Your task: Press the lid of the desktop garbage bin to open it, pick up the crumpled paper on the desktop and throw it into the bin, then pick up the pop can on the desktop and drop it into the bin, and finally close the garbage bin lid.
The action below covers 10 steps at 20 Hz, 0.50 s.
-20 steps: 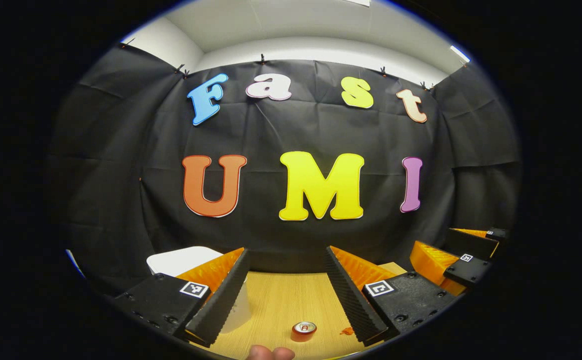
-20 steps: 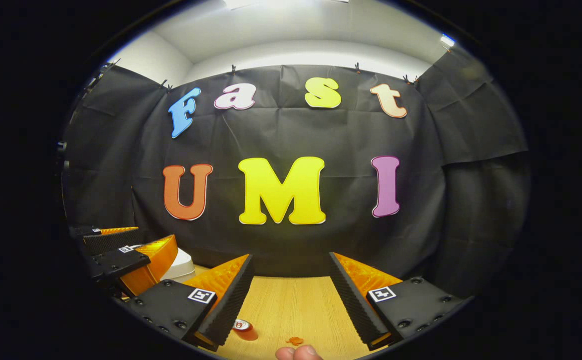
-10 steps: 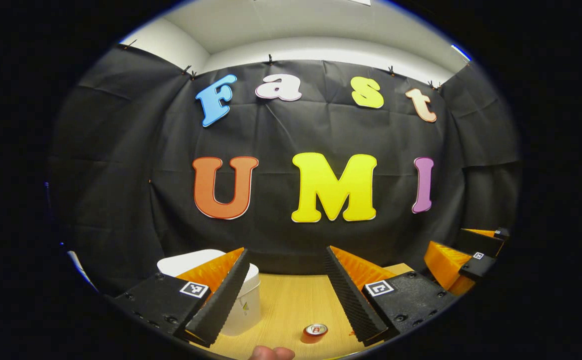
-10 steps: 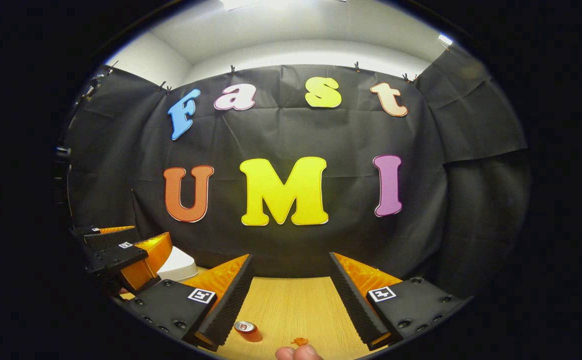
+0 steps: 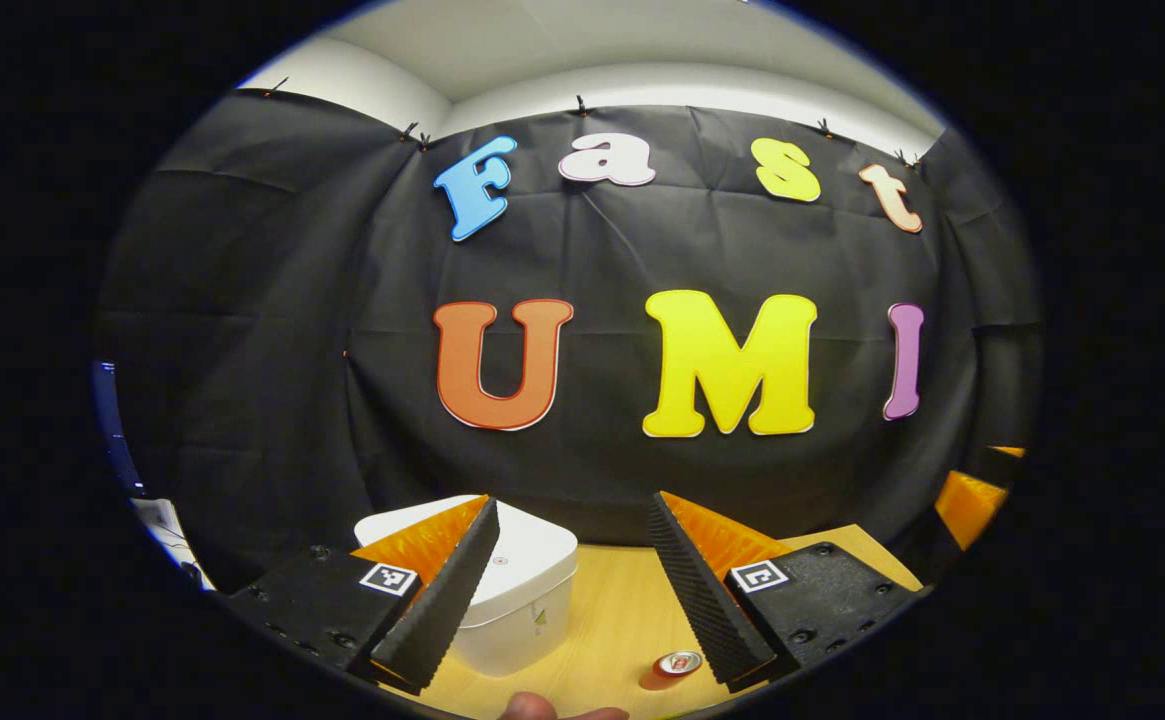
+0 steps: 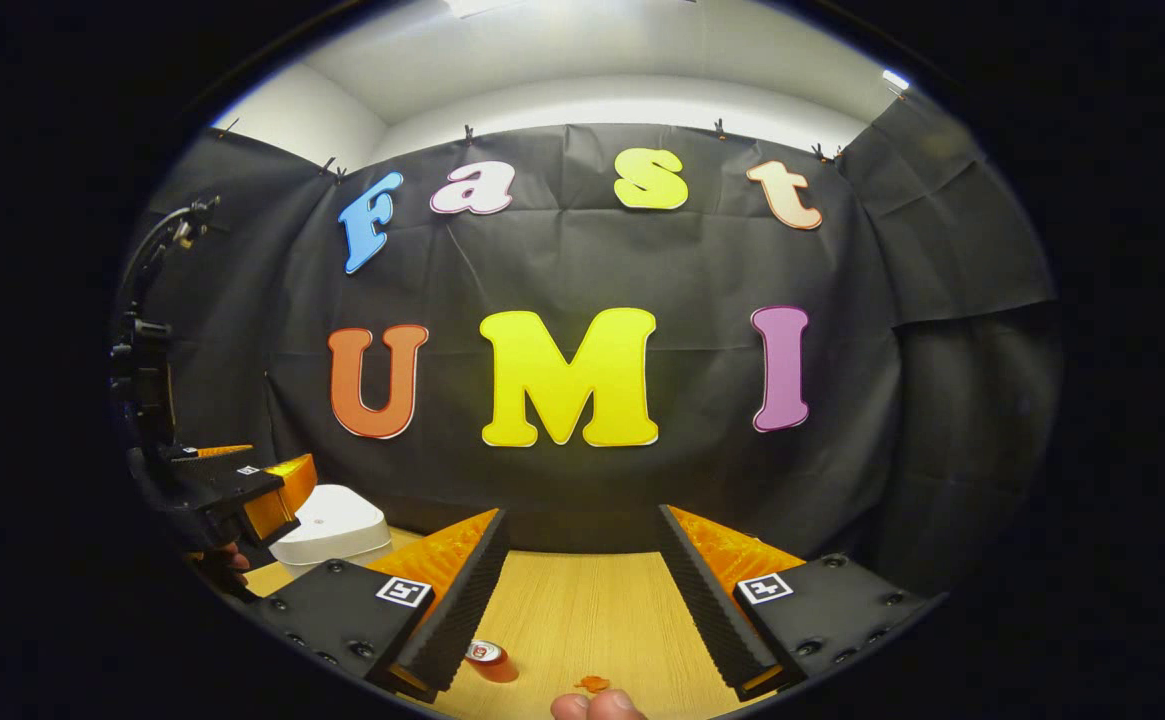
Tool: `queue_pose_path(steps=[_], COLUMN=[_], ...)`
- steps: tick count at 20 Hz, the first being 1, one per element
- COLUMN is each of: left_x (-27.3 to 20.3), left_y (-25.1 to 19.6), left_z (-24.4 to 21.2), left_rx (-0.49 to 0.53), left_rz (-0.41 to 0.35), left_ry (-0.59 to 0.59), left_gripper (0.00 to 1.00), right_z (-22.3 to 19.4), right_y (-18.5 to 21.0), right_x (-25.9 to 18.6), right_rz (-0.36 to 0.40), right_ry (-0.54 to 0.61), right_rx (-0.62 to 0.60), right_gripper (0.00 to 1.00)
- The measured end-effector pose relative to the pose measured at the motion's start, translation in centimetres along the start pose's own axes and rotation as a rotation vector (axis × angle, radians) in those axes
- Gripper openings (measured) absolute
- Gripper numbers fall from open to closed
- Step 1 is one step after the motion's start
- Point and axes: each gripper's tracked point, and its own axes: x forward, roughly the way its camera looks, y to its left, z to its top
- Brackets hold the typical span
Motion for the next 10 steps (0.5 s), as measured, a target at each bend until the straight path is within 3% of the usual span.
queue_pose_path(steps=[7,9,10], left_x=[4.7,5.9,6.5], left_y=[4.4,4.9,5.1], left_z=[-2.3,-3.2,-3.6], left_rx=[0.029,0.024,0.016], left_rz=[0.137,0.156,0.163], left_ry=[0.045,0.066,0.080], left_gripper=[0.97,0.90,0.94], right_z=[-0.6,-0.7,-0.7], right_y=[-1.4,-1.7,-1.8], right_x=[1.8,2.3,2.6], right_rz=[0.004,0.005,0.007], right_ry=[0.024,0.030,0.031], right_rx=[-0.001,0.000,-0.002], right_gripper=[0.95,0.95,0.95])
